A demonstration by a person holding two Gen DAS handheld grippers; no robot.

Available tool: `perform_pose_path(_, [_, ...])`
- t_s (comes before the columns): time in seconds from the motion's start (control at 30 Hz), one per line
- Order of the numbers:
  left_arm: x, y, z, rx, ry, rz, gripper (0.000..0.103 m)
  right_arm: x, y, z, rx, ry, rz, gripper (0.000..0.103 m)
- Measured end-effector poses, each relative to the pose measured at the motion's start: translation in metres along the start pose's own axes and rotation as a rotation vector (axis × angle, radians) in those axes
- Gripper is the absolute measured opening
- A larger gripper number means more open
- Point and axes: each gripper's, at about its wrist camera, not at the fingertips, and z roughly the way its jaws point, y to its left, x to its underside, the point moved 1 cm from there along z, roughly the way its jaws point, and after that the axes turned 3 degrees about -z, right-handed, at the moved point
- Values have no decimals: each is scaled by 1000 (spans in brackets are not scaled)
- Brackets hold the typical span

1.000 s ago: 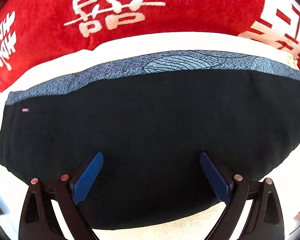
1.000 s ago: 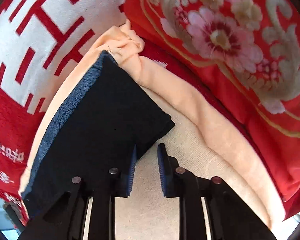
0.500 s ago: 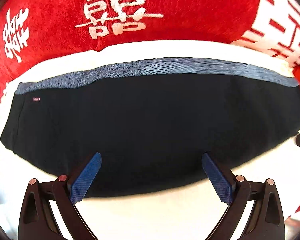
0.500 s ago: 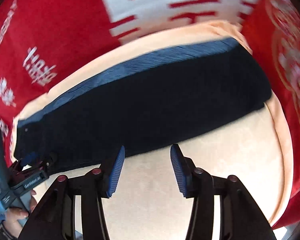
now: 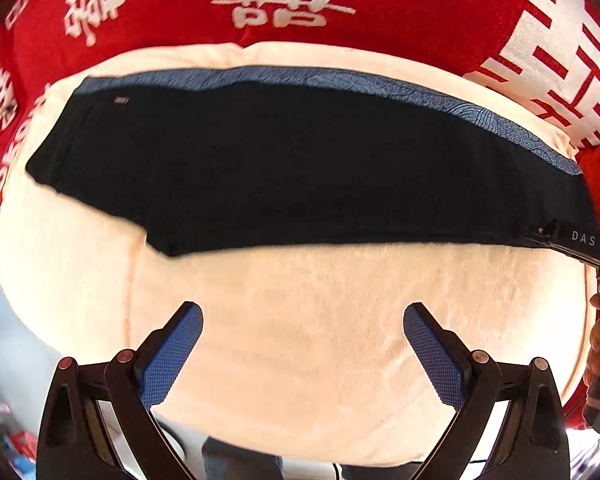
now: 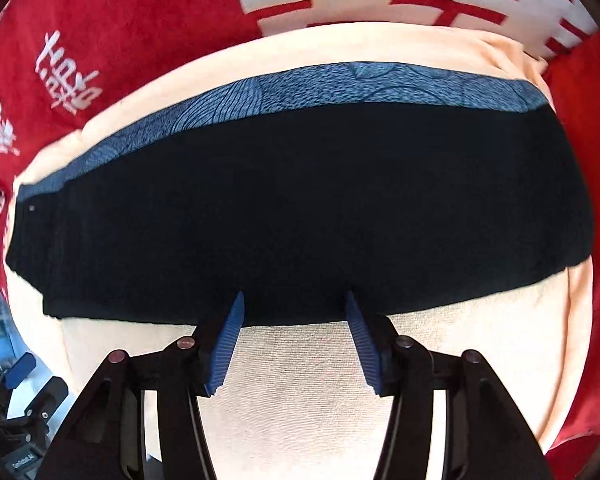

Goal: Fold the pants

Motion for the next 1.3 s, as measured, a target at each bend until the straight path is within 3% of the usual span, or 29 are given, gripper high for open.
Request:
perform_pose_path(0.17, [10, -2, -12, -8, 2, -51, 101, -5, 2, 5, -19, 14, -40, 67])
perform_pose_path(0.7, [8, -1, -20, -35, 9, -84, 101, -2, -16, -3, -84, 25, -44, 73])
perform_pose_path(1.03, [2, -18, -14, -41, 15, -4, 101, 2, -33, -8, -178, 11, 54, 74])
perform_pose_path(1.3, [4, -34, -27, -7, -2, 5, 101, 14, -36, -19, -127, 46, 75, 75])
